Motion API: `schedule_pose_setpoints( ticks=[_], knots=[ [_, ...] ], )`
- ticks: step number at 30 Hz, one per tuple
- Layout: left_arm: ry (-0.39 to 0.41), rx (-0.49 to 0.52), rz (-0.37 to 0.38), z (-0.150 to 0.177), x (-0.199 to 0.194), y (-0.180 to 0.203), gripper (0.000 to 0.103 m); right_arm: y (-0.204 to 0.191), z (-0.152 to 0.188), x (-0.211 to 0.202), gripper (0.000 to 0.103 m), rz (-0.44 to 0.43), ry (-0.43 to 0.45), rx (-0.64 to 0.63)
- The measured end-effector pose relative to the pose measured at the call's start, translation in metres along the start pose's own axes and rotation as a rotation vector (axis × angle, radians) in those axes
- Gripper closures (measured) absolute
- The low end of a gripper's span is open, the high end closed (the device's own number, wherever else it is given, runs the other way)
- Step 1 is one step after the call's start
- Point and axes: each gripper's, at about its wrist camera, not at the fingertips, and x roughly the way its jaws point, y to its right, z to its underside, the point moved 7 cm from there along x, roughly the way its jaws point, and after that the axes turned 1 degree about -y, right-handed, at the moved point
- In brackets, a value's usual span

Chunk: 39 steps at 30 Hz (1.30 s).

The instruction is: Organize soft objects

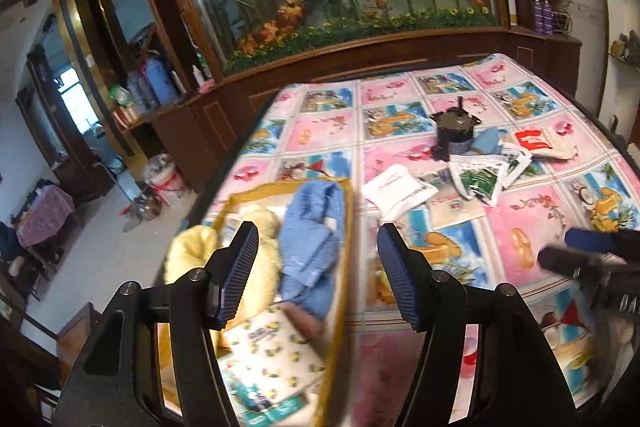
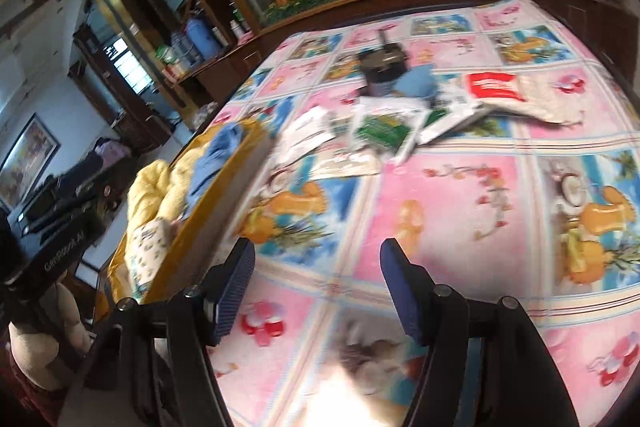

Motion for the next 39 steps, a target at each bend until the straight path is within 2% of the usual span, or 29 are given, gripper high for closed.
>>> schedule_pose_setpoints(
  ticks=[8,15,16,19,23,25,26,27,28,29,34,36,39],
  knots=[
    [-0.137,-0.044,0.151,0.01,0.041,0.024,0.04,0.094,-0.047,-0.017,0.038,0.152,0.067,0.147],
    [-0.217,-0.128,0.305,0.015,0.059,0.029,0.04,0.116,-0.099,0.006,0.038,0.207,0.09,0.126],
    [-0.224,-0.145,0.322,0.016,0.061,0.029,0.04,0.108,-0.104,0.013,0.038,0.198,0.084,0.094],
    [-0.233,-0.182,0.346,0.016,0.065,0.027,0.04,0.074,-0.109,0.046,0.04,0.075,0.003,0.032],
    [-0.241,-0.202,0.358,0.012,0.066,0.022,0.04,0.05,-0.112,0.091,0.057,0.135,-0.058,-0.029],
    [-0.255,-0.223,0.377,0.009,0.071,0.018,0.04,0.043,-0.106,0.109,0.08,0.138,-0.103,-0.04],
    [-0.265,-0.235,0.391,0.007,0.074,0.017,0.04,0.042,-0.101,0.118,0.085,0.153,-0.138,-0.057],
    [-0.273,-0.243,0.404,0.004,0.078,0.016,0.04,0.04,-0.092,0.125,0.094,0.144,-0.182,-0.068],
    [-0.279,-0.244,0.413,0.001,0.081,0.016,0.04,0.037,-0.083,0.131,0.098,0.122,-0.227,-0.072],
    [-0.285,-0.237,0.417,-0.004,0.086,0.017,0.04,0.033,-0.079,0.127,0.099,0.113,-0.21,-0.095],
    [-0.293,-0.194,0.411,-0.022,0.109,0.027,0.04,0.032,-0.051,0.104,0.097,0.101,-0.294,-0.141],
    [-0.305,-0.16,0.405,-0.027,0.12,0.037,0.04,0.04,-0.05,0.086,0.097,0.069,-0.255,-0.111],
    [-0.33,-0.121,0.378,-0.032,0.136,0.053,0.04,0.061,-0.064,0.057,0.094,0.037,-0.125,-0.029]
  ],
)
